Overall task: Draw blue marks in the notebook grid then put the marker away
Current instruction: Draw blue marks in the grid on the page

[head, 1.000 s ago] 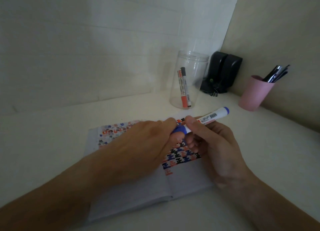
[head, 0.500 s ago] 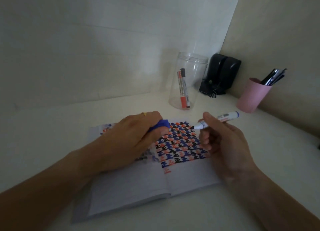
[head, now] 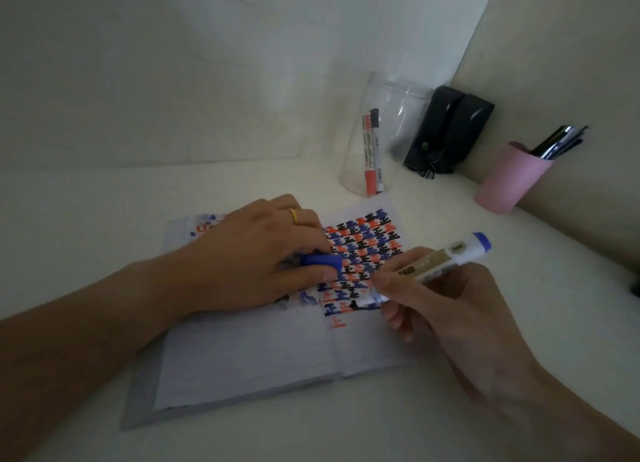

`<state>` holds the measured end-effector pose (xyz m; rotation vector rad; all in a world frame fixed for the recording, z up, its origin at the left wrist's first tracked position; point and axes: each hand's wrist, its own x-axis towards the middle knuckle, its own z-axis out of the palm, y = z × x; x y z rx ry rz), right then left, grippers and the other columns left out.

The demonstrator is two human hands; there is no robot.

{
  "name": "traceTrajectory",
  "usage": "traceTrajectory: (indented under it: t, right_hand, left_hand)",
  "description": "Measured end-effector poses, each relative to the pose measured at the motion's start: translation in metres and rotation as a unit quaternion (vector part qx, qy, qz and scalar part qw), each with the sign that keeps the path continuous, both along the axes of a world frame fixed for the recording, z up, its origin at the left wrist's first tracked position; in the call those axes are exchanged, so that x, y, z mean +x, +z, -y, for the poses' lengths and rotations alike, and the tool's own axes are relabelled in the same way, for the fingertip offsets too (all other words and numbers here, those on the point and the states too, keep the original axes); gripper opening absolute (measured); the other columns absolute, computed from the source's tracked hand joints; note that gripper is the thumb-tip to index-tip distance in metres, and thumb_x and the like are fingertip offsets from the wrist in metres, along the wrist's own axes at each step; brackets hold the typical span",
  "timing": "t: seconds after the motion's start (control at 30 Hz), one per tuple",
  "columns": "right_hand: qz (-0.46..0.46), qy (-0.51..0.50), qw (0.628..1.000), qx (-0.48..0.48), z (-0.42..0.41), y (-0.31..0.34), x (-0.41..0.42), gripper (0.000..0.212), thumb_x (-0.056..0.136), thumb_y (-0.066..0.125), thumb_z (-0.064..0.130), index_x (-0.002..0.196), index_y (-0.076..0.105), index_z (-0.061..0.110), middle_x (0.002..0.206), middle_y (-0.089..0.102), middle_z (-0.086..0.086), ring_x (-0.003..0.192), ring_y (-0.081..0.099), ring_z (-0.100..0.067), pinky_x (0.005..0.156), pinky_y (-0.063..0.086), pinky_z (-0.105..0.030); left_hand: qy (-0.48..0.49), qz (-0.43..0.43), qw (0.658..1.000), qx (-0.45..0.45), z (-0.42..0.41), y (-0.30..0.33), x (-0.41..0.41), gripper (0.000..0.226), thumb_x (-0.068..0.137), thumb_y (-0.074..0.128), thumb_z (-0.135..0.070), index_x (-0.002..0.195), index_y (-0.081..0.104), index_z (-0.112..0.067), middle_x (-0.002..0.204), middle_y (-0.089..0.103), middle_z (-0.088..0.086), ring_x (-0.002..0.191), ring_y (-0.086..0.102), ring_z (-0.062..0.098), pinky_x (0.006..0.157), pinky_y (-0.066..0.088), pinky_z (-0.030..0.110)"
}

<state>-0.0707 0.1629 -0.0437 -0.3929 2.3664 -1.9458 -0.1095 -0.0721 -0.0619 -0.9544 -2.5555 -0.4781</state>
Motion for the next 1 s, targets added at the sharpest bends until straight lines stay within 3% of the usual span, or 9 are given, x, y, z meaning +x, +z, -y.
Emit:
traceTrajectory:
  t: [0.1, 0.2, 0.37, 0.47, 0.6, 1.0]
  right_hand:
    - [-0.035, -0.031, 0.999, 0.020, -0.0037, -0.0089, 0.0081, 0.007, 0.075, 0.080, 0.005, 0.077, 0.077, 0.012, 0.061, 0.073, -0.010, 0.052, 0.066, -0.018, 0.050, 0.055, -0.027]
    - [-0.065, -0.047, 0.996, 0.049, -0.0061, -0.0115, 0.0075, 0.008, 0.075, 0.080, 0.007, 0.075, 0.078, 0.015, 0.064, 0.075, -0.011, 0.054, 0.068, -0.022, 0.053, 0.057, -0.032]
    - [-0.062, -0.040, 0.995, 0.067, -0.0035, -0.0098, 0.0099, 0.005, 0.072, 0.083, 0.022, 0.077, 0.080, 0.020, 0.070, 0.078, -0.007, 0.062, 0.074, -0.021, 0.058, 0.059, -0.033]
    - [-0.060, -0.042, 0.994, 0.076, -0.0038, -0.0097, 0.0108, 0.018, 0.066, 0.082, 0.033, 0.078, 0.081, 0.021, 0.072, 0.080, -0.004, 0.065, 0.075, -0.019, 0.059, 0.058, -0.027]
    - [-0.063, -0.039, 0.993, 0.095, -0.0039, -0.0115, 0.0095, 0.005, 0.074, 0.084, 0.018, 0.079, 0.081, 0.018, 0.072, 0.080, -0.002, 0.063, 0.075, -0.014, 0.058, 0.056, -0.020]
    - [-0.055, -0.046, 0.993, 0.091, -0.0062, -0.0125, 0.0095, 0.007, 0.075, 0.084, 0.012, 0.075, 0.079, 0.018, 0.070, 0.079, -0.004, 0.061, 0.074, -0.015, 0.057, 0.058, -0.022]
  left_hand:
    - [-0.004, 0.001, 1.000, 0.008, -0.0009, -0.0005, 0.0002, 0.033, 0.094, 0.047, -0.060, 0.100, 0.066, -0.033, 0.097, 0.066, -0.015, 0.091, 0.052, 0.009, 0.080, 0.048, 0.036]
    - [-0.007, 0.003, 1.000, 0.016, -0.0017, -0.0004, -0.0009, 0.033, 0.094, 0.049, -0.059, 0.099, 0.068, -0.033, 0.096, 0.067, -0.014, 0.091, 0.053, 0.010, 0.079, 0.049, 0.037]
    - [0.003, 0.006, 1.000, 0.018, -0.0015, -0.0009, -0.0010, 0.034, 0.093, 0.049, -0.061, 0.099, 0.068, -0.033, 0.097, 0.067, -0.014, 0.091, 0.052, 0.009, 0.080, 0.048, 0.037]
    - [0.003, 0.004, 1.000, 0.019, -0.0015, -0.0007, -0.0007, 0.035, 0.093, 0.050, -0.061, 0.099, 0.068, -0.032, 0.096, 0.068, -0.014, 0.090, 0.052, 0.009, 0.080, 0.048, 0.037]
    - [-0.003, 0.001, 1.000, 0.020, -0.0016, -0.0005, -0.0004, 0.035, 0.093, 0.050, -0.060, 0.100, 0.069, -0.031, 0.097, 0.068, -0.014, 0.091, 0.053, 0.009, 0.079, 0.049, 0.037]
    - [0.000, 0.005, 1.000, 0.023, -0.0012, -0.0004, -0.0006, 0.040, 0.092, 0.049, -0.062, 0.101, 0.071, -0.030, 0.098, 0.069, -0.013, 0.091, 0.055, 0.010, 0.078, 0.050, 0.038]
